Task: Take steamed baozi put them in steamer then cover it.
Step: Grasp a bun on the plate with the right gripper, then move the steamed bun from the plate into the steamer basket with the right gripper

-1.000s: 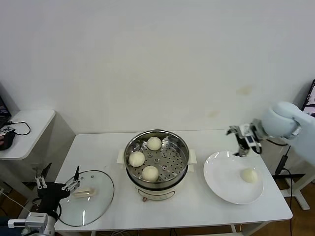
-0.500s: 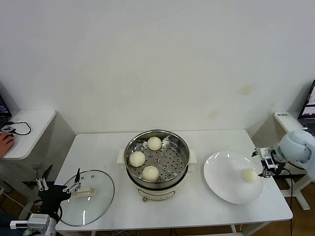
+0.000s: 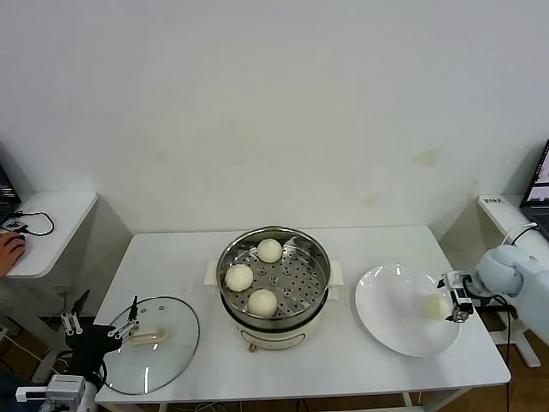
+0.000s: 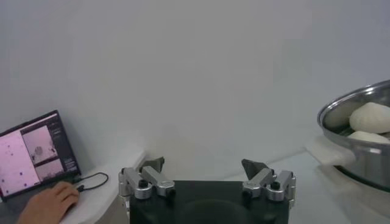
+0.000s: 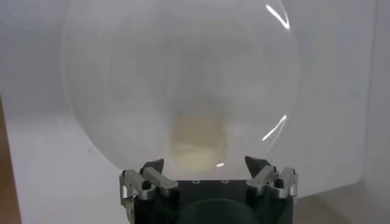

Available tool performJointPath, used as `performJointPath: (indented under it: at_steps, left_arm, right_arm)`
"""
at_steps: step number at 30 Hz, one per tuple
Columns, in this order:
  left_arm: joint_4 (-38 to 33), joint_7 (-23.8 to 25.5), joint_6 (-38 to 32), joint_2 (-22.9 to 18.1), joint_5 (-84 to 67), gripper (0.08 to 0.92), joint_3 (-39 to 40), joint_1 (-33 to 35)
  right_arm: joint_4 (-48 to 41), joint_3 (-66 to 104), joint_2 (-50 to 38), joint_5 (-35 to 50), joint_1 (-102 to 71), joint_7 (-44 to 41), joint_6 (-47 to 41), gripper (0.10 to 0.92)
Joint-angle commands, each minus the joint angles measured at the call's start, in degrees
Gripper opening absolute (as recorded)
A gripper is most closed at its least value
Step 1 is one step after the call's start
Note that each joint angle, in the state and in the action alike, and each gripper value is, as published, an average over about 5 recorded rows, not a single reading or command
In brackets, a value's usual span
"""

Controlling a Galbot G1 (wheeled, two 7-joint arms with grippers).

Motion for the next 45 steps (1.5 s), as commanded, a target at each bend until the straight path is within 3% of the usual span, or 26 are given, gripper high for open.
performJointPath:
  at_steps: [1, 9, 22, 26, 38, 45]
  left_arm:
    - [0.20, 0.02, 0.00, -0.08, 0.07, 0.823, 0.07, -0.01]
    - [0.28, 0.02, 0.02, -0.22, 0.15, 0.823, 0.09, -0.12]
    - [0.39, 0.04, -0.03, -0.15, 0.07, 0.823, 0.07, -0.27]
    - [0.34, 0.04, -0.08, -0.05, 0.01, 0.823, 0.00, -0.23]
    - [-0.12, 0.08, -0.05, 0.46, -0.14, 0.823, 0.16, -0.58]
    - [-0.07, 0.06, -0.03, 0.58, 0.11, 0.823, 1.27, -1.12]
  right_arm:
    - [-6.94, 2.89, 6.01, -1.22, -2.74, 1.37, 0.60, 0.823]
    - [-6.99, 2.81, 6.79, -1.57, -2.62, 0.40, -0.41, 0.809]
    - [-4.56, 1.43, 3.73, -1.26, 0.97, -2.24, -1.79, 0.600]
    - [-2.92, -0.11, 2.53, 0.21, 3.81, -2.83, -2.54, 0.571]
    - [14.44, -14.55, -2.09, 16.24, 28.60, -3.64, -12.54, 0.555]
    - [22.94, -29.87, 3.36, 29.73, 49.13, 0.45, -20.46, 0.563]
